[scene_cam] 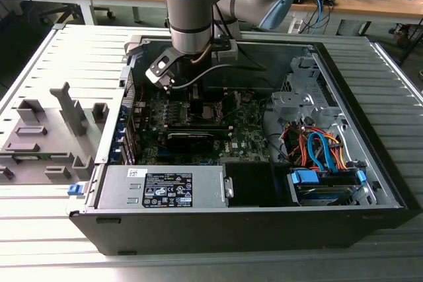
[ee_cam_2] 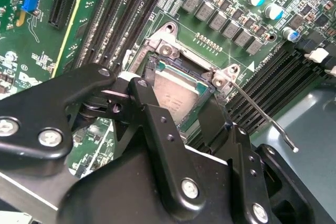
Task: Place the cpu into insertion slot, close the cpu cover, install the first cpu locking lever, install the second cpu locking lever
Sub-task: 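Place the cpu into insertion slot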
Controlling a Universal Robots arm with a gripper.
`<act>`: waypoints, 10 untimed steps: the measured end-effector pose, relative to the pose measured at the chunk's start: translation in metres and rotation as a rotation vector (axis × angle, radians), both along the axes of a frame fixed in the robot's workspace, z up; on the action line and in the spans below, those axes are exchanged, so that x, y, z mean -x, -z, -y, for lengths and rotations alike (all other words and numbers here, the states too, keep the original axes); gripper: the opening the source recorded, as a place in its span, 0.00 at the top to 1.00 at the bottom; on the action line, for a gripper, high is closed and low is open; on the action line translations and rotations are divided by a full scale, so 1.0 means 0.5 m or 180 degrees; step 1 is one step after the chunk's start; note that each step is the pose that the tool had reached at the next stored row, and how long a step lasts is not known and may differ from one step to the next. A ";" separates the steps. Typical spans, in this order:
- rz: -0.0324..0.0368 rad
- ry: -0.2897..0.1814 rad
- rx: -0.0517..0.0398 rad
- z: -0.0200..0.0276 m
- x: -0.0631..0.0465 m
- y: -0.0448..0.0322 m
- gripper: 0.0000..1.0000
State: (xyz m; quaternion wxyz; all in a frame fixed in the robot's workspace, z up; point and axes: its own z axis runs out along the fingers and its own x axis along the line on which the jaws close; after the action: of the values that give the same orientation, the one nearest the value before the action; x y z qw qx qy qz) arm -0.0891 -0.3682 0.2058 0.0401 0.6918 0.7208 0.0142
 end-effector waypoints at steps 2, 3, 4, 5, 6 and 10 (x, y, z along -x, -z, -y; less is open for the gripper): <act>0.0000 0.0000 -0.0001 -0.0007 0.000 0.003 0.40; 0.0000 0.0000 -0.0001 -0.0008 0.000 0.004 0.40; 0.0000 0.0000 -0.0001 -0.0009 0.000 0.005 0.40; 0.0000 0.0000 0.0000 -0.0010 0.000 0.006 0.40; 0.0000 0.0000 0.0000 -0.0013 0.000 0.006 0.40; 0.0000 0.0000 -0.0001 -0.0044 0.000 0.007 0.40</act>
State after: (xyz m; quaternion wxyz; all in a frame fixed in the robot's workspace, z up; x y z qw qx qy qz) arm -0.0891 -0.3660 0.2023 0.0401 0.6917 0.7209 0.0142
